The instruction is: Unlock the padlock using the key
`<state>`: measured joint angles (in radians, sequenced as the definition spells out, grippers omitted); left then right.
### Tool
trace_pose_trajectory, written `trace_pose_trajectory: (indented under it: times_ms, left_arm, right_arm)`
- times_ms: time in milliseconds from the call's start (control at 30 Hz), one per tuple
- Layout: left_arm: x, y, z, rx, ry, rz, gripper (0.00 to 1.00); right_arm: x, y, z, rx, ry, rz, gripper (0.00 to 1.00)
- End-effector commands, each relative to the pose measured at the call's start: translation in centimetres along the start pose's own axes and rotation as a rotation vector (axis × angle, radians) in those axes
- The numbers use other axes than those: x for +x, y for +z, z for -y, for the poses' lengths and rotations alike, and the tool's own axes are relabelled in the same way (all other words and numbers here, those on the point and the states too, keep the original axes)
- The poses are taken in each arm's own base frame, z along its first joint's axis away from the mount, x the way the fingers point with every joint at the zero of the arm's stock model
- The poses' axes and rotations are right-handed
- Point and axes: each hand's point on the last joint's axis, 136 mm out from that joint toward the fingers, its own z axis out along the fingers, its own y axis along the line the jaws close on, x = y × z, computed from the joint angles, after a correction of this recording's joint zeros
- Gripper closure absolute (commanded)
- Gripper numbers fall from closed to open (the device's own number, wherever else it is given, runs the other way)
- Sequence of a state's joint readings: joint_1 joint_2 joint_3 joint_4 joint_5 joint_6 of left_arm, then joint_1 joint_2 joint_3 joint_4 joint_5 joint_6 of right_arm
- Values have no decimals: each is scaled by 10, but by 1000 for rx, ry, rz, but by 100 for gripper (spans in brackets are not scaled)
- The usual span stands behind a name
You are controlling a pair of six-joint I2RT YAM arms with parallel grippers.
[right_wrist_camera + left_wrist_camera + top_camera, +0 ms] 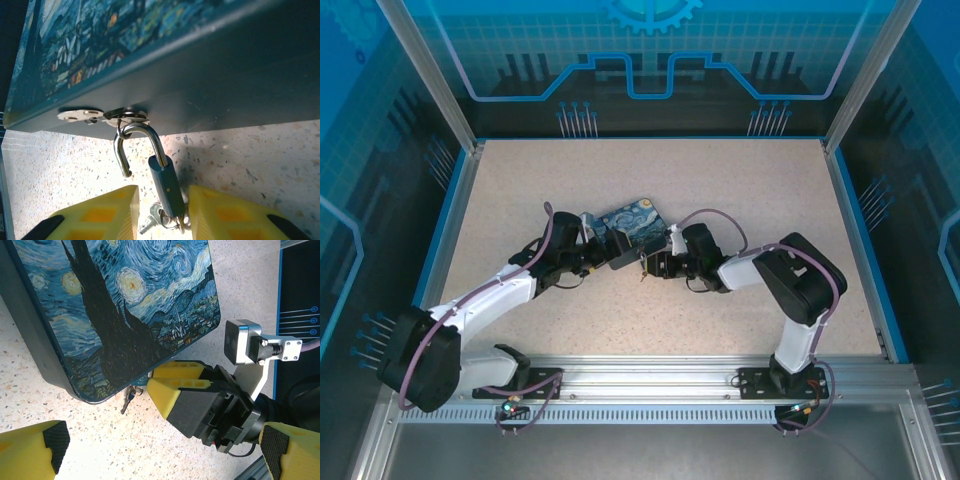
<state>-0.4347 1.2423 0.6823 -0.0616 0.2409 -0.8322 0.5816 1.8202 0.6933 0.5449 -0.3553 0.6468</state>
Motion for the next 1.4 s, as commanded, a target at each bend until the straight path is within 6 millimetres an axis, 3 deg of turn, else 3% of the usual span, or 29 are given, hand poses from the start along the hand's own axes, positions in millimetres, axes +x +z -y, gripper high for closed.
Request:
trace_pose_trajectory:
  times_ms: [0,433,767,1367]
  left_arm:
    - [-7,-3,11,40,6,10,1]
    - [-8,-2,11,41,2,11,1]
    - [-9,-2,12,47,2,12,1]
    - [-18,-6,3,-6,3,49,1]
  right_arm:
    - [-4,4,-4,-19,-23,-9,69]
    - [4,11,-5,-8,-44,-45,76]
    - [12,14,3,60,-78,-71,69]
    - [15,15,0,63,-77,-72,84]
